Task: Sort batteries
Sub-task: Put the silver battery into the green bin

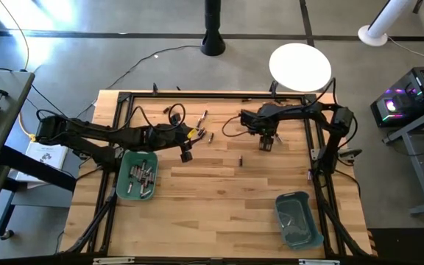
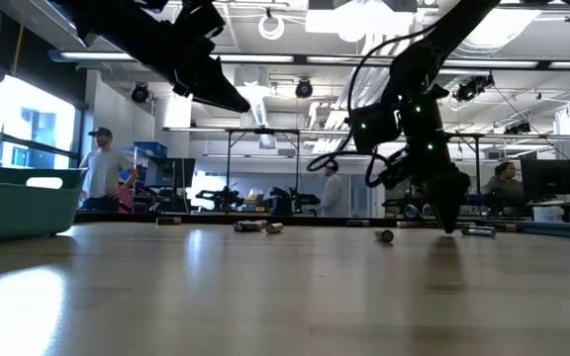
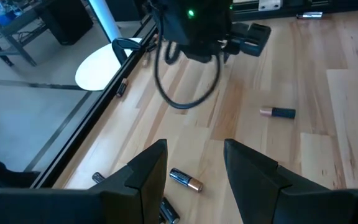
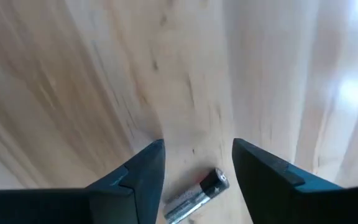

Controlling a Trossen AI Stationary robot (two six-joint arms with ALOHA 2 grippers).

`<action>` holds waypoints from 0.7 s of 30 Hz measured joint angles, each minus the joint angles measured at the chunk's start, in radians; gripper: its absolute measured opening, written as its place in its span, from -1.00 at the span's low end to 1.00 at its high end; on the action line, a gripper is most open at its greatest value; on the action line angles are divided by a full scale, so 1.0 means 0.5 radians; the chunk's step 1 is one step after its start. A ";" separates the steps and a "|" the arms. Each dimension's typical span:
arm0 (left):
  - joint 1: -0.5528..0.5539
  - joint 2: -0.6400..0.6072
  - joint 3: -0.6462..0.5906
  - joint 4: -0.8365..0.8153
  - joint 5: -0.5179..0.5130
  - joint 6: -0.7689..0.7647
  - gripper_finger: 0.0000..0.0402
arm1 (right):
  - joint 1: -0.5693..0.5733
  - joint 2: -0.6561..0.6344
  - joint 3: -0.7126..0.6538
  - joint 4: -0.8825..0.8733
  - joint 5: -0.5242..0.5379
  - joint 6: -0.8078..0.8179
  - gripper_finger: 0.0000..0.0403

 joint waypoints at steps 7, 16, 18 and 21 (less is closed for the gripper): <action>0.000 0.000 0.000 -0.001 0.016 -0.002 -0.24 | -0.127 -0.002 0.137 -0.303 -0.075 0.707 -0.09; 0.000 0.000 0.000 -0.059 0.048 -0.052 -0.24 | -0.315 -0.004 -0.042 -0.275 -0.329 0.812 0.20; -0.001 0.000 0.000 -0.064 0.048 -0.051 -0.24 | -0.327 -0.004 -0.102 -0.226 -0.377 0.816 0.18; -0.001 0.000 0.000 -0.066 0.047 -0.051 -0.24 | -0.327 -0.019 -0.170 -0.114 -0.473 0.776 0.06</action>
